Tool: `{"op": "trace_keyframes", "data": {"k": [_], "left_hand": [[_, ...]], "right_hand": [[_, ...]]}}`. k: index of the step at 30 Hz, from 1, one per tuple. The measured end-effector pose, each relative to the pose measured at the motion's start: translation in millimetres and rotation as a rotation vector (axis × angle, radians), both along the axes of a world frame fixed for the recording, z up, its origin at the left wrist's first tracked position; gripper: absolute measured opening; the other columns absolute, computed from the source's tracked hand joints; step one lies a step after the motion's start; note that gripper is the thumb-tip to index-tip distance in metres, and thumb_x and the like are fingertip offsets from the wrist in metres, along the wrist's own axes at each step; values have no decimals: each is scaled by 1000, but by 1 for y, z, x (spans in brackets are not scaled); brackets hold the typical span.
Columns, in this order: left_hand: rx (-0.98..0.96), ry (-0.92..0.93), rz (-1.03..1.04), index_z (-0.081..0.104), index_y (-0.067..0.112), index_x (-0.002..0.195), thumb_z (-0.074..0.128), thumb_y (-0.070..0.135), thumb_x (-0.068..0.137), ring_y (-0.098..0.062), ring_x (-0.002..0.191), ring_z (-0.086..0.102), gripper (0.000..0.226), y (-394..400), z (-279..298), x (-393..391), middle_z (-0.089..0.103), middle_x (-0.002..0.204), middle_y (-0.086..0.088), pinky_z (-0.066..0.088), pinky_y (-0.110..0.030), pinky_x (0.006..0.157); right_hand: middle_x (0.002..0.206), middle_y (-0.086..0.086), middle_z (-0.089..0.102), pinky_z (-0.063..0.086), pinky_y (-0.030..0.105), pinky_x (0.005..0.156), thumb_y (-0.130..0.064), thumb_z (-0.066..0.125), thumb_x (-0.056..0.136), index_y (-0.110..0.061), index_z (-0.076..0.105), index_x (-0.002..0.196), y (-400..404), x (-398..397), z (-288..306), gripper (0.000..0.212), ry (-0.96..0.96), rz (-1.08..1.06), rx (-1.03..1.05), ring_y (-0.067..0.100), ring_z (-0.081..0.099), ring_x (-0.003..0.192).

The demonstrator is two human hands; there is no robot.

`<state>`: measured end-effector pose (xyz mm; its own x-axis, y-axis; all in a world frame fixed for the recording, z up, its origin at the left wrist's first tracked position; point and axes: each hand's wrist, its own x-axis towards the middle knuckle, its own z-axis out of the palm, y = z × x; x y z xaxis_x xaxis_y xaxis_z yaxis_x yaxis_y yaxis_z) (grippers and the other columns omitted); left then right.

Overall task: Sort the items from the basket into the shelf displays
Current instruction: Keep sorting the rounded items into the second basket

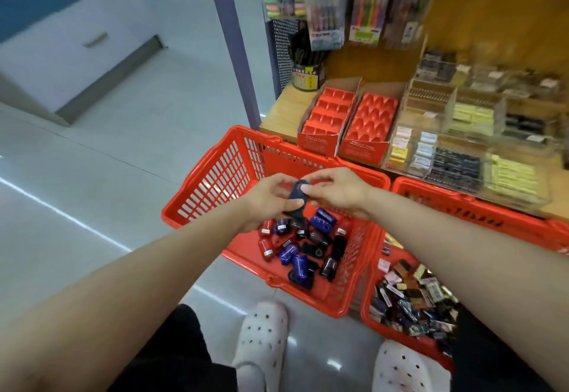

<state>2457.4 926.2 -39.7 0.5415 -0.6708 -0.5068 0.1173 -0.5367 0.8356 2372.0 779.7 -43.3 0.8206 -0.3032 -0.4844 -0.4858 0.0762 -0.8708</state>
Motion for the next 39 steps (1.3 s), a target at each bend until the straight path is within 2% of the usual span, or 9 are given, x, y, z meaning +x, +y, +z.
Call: {"op": "trace_keyframes", "data": {"k": [4, 6, 9, 12, 15, 20, 29, 33, 39], "left_hand": [[-50, 128, 209, 50, 6, 133, 64, -1, 92, -20, 80, 66, 44, 4, -46, -4, 65, 100, -14, 57, -28, 70], [-57, 188, 316, 48, 2, 134, 63, -3, 92, -25, 83, 64, 44, 2, -72, 0, 63, 95, -13, 56, -38, 80], [-32, 233, 375, 49, 4, 132, 65, -2, 91, -29, 93, 66, 44, -4, -102, 15, 61, 93, -7, 55, -43, 91], [-6, 254, 397, 51, 4, 131, 66, -3, 90, -31, 106, 64, 44, -13, -128, 26, 61, 94, -3, 50, -45, 101], [-9, 290, 412, 51, 2, 131, 66, -4, 90, -26, 100, 61, 44, -19, -152, 29, 62, 97, -6, 51, -43, 96], [-57, 354, 411, 52, 4, 123, 65, -5, 90, -23, 87, 62, 37, -11, -182, 30, 60, 103, -17, 50, -26, 66], [-99, 344, 452, 62, 28, 118, 57, -8, 94, -26, 91, 67, 43, -3, -193, 35, 63, 105, -11, 59, -48, 85], [-104, 381, 493, 62, 24, 118, 54, -7, 96, -28, 99, 65, 39, -4, -192, 36, 60, 110, -11, 60, -47, 81], [-194, 463, 568, 61, 29, 118, 65, 17, 95, -19, 97, 69, 26, -9, -189, 36, 64, 112, -4, 61, -38, 80]], "right_hand": [[99, 13, 67, 59, 21, 63, -16, 56, 99, -8, 64, 110, -3, 3, -40, 15, 74, -96, 27, 16, 68, 75], [96, 14, 65, 60, 30, 75, -10, 56, 98, -6, 64, 107, -12, 3, -70, 13, 207, -37, -153, 22, 68, 78], [98, 6, 68, 51, 26, 87, -7, 61, 88, -13, 70, 102, -29, 0, -111, 17, 402, 313, -621, 22, 66, 95], [113, 8, 70, 51, 29, 90, -9, 59, 85, -15, 70, 106, -24, 1, -143, 25, 541, 723, -827, 26, 65, 107], [124, 15, 63, 52, 35, 94, -11, 62, 85, -11, 63, 121, -15, 6, -181, 36, 659, 1002, -926, 32, 61, 113], [148, 12, 36, 39, 43, 108, -18, 52, 95, -14, 41, 142, -16, 11, -223, 48, 709, 1109, -1115, 33, 40, 135], [148, 7, 37, 31, 41, 105, -22, 52, 97, -22, 54, 137, -21, 23, -225, 40, 688, 1381, -1312, 29, 34, 133], [137, 6, 46, 40, 38, 96, -25, 64, 92, -18, 59, 130, -22, 29, -213, 39, 543, 1169, -1177, 30, 43, 128], [80, -7, 70, 53, 19, 60, -27, 71, 90, -13, 74, 105, -6, 42, -188, 22, 170, -12, -323, 6, 68, 62]]}}
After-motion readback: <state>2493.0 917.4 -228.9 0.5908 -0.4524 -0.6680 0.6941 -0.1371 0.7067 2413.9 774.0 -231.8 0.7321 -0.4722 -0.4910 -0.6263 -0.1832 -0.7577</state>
